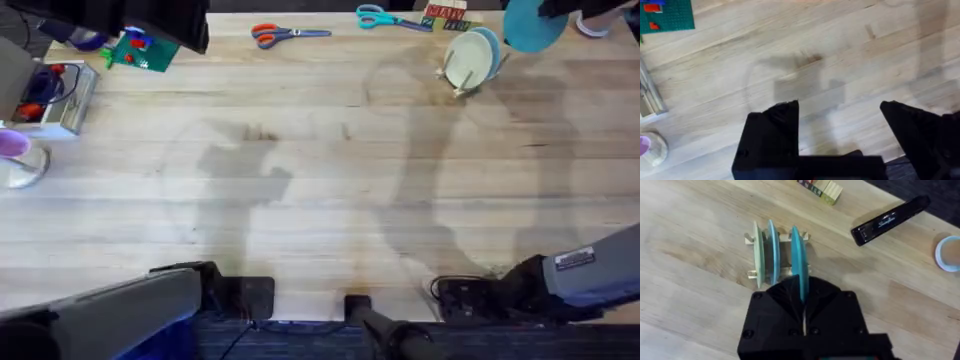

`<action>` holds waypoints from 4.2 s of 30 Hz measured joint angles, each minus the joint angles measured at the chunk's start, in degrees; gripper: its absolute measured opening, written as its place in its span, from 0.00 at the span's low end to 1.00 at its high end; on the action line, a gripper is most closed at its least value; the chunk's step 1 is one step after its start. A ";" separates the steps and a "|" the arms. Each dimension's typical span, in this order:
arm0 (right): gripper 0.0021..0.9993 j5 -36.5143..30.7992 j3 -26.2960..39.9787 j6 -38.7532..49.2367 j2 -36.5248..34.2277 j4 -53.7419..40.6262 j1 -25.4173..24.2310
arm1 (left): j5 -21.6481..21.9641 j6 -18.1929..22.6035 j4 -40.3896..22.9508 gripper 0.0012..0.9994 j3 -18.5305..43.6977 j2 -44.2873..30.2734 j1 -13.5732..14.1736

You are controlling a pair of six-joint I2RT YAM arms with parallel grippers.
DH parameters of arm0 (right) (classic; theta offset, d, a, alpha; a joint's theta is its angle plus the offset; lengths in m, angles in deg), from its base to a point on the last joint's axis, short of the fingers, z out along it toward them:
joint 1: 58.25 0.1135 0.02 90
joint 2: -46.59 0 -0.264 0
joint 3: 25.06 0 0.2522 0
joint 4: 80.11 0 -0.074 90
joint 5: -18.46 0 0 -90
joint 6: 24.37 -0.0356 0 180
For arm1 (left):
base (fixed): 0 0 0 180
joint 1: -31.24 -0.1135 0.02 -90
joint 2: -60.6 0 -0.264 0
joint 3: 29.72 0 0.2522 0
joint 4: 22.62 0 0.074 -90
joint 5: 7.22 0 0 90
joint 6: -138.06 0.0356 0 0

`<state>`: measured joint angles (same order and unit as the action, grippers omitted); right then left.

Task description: Pick up the plates from the table one by one and place each into a slot on the dish rack.

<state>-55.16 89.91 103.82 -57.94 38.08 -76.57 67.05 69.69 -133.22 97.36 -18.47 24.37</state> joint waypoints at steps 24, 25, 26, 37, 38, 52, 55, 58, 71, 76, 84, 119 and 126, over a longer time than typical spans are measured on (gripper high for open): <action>0.03 0.01 0.00 0.00 -2.28 0.94 2.08 | 0.00 0.00 0.00 0.99 0.00 0.00 0.00; 0.03 0.01 0.00 0.00 -2.55 0.96 2.08 | 0.00 0.00 0.00 0.99 0.00 0.00 0.00; 0.03 0.00 0.00 0.00 -2.82 0.94 2.08 | 0.00 0.00 0.00 0.99 0.00 0.00 0.00; 0.03 0.00 0.00 0.00 -4.07 1.33 2.08 | 0.00 0.00 0.00 0.99 0.00 0.00 0.00; 0.03 0.00 0.00 0.00 -4.09 1.31 2.08 | 0.00 0.00 0.00 0.99 0.00 0.00 0.00; 0.03 0.00 0.00 0.00 -6.86 1.33 2.08 | 0.00 0.00 0.00 0.99 0.00 0.00 0.00; 0.03 0.00 0.00 0.00 -7.00 1.32 2.08 | 0.00 0.00 0.00 0.99 0.00 0.00 0.00; 0.03 0.00 0.00 0.00 -7.00 1.36 2.08 | 0.00 0.00 0.00 0.99 0.00 0.00 0.00; 0.03 0.02 -0.31 -0.01 -7.00 2.70 2.08 | 0.00 0.00 0.00 0.99 0.00 0.00 0.00; 0.03 0.52 -0.50 -0.37 -7.69 4.59 2.10 | 0.00 0.00 0.00 0.99 0.00 0.00 0.00; 0.03 0.83 -0.61 -0.48 -10.49 4.57 2.80 | 0.00 0.00 0.00 1.00 0.00 0.00 0.00; 0.12 0.85 -0.66 -0.48 -10.58 4.74 2.95 | 0.00 0.00 0.00 0.99 0.00 0.00 0.00; 0.12 0.83 -0.66 -0.48 -10.58 4.76 2.95 | 0.00 0.00 0.00 0.99 0.00 0.00 0.00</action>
<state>-54.33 89.25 103.34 -68.52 42.85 -73.62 67.05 69.69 -133.22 97.36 -18.47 24.37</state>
